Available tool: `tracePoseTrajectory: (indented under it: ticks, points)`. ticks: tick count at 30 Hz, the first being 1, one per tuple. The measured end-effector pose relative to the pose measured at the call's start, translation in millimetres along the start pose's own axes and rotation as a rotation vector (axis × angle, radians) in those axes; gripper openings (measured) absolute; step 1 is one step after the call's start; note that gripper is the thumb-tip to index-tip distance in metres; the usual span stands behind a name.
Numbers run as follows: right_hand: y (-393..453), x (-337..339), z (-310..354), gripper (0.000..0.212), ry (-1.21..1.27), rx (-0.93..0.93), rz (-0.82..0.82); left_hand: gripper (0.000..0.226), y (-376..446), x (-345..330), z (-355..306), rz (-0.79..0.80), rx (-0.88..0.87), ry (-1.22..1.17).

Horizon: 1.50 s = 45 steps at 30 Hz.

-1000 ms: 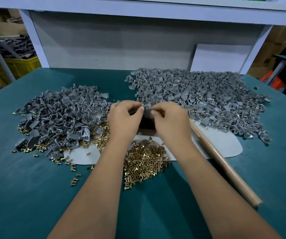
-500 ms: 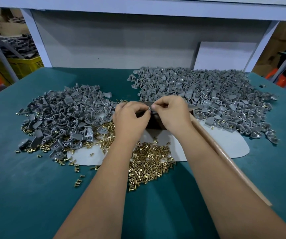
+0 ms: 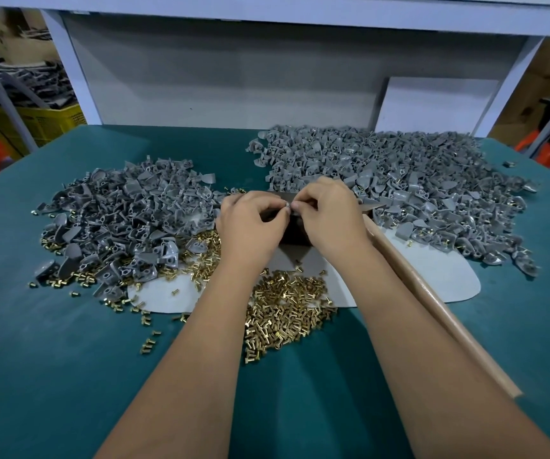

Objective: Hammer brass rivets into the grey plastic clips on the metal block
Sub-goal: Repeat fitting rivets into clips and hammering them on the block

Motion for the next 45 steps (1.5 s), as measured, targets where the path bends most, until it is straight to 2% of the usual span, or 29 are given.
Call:
tracePoseTrajectory:
  ticks: [5, 8, 15, 21, 27, 37, 45]
  points:
    - [-9, -2, -18, 0.025, 0.281, -0.118, 0.043, 0.010, 0, -1, 1, 0.006, 0.023, -0.023]
    - [-11, -2, -27, 0.025, 0.432, -0.208, 0.040, 0.009, -1, -1, 2, 0.011, 0.040, -0.047]
    - [-10, -6, -19, 0.006, 0.328, -0.136, -0.008, 0.010, -1, -1, 2, 0.017, 0.030, -0.046]
    - [-9, -5, -19, 0.009, 0.295, -0.141, -0.035, 0.010, -1, -2, 2, 0.017, 0.030, -0.050]
    - [-5, -6, -11, 0.021, 0.099, -0.116, -0.026, 0.011, 1, -3, 2, 0.020, 0.018, -0.030]
    - [0, -7, -10, 0.019, 0.026, -0.180, 0.017, 0.011, 1, -4, 2, 0.022, -0.004, -0.021]
    - [-7, -1, -6, 0.014, -0.004, -0.165, -0.069, 0.012, 2, -4, 4, 0.017, 0.022, -0.023]
Point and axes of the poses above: each hand's wrist, its own y-axis towards the middle knuckle, its own x-axis out of the back of the hand, z = x × y, the point moved 9 cm from there along y, towards the middle knuckle, and after that the axes turned 13 degrees about -y, right-handed, at the moved point
